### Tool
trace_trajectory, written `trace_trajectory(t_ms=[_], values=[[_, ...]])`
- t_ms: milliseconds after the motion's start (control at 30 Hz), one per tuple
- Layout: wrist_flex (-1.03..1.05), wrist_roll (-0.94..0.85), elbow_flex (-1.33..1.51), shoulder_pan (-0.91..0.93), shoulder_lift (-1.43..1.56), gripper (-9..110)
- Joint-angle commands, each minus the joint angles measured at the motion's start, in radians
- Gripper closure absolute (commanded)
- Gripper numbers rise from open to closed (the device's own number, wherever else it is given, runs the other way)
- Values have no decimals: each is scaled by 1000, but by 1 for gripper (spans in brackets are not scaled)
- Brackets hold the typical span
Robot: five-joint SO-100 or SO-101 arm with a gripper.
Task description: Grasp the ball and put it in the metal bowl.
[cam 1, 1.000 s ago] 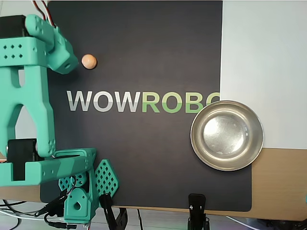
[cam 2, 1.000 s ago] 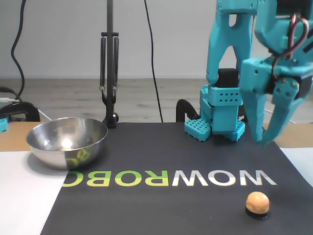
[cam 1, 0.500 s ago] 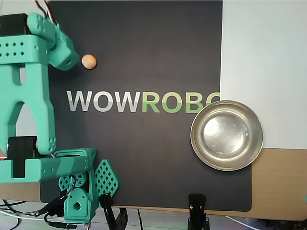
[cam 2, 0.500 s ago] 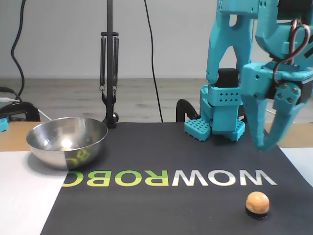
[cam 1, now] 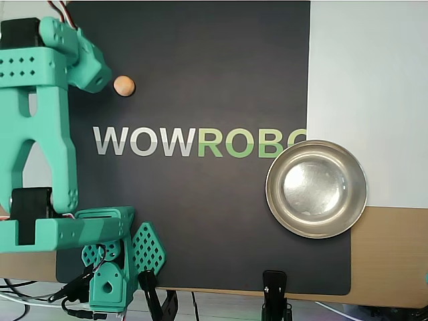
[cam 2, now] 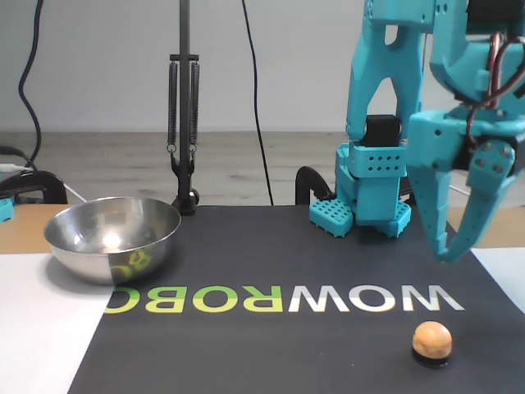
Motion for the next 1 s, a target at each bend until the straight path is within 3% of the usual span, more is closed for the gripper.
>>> trace_trajectory(t_ms=[0, 967], values=[[-6, -3, -26, 0, -9, 101], [-8, -5, -25, -8, -60, 101]])
